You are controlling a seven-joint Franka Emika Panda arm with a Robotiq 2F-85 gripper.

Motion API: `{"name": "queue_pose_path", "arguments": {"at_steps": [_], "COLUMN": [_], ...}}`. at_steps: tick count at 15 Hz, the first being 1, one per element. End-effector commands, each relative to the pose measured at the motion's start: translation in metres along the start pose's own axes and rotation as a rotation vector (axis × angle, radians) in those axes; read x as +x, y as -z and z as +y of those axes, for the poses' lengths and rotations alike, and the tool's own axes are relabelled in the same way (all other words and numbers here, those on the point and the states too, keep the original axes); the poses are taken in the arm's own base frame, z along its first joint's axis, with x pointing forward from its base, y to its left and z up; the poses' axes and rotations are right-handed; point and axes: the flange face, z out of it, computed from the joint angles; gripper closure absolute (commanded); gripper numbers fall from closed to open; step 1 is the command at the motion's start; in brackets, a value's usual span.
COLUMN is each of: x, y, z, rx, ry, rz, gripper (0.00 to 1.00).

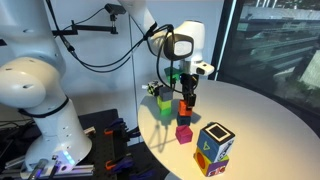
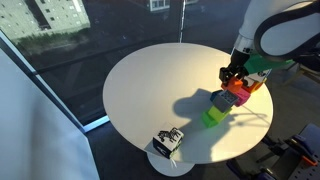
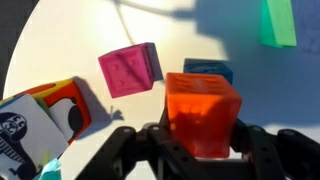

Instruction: Remove the orange block from the stack and put it on top of the blue block

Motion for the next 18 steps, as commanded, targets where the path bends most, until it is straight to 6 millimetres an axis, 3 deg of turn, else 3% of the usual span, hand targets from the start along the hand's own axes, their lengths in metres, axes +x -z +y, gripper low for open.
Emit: {"name": "queue_pose_path", "arguments": {"at_steps": [1,10,11,12,14,17,18], "x": [-0.001,-0.001,-0.001,-0.001,-0.002,-0.003,-0.003], "y": [-0.006,-0.025,-0.026,-0.028,-0.027,-0.019,-0.016], "z": [-0.012,-0.029,-0.029,-0.029,-0.027,-0.021,-0.019], "rx": [-0.020,-0.023,-0.021,-0.018,-0.015,-0.016,-0.017], "ry": [-0.001,0.014,0.015,0.016,0.018,0.018,0.019], "rz": [0.032,0.077,0.081,0.084,0.087,0.087,0.084], "gripper": [0.75,0.75,0.71,0.25,0.22,0.01,0.00]}}
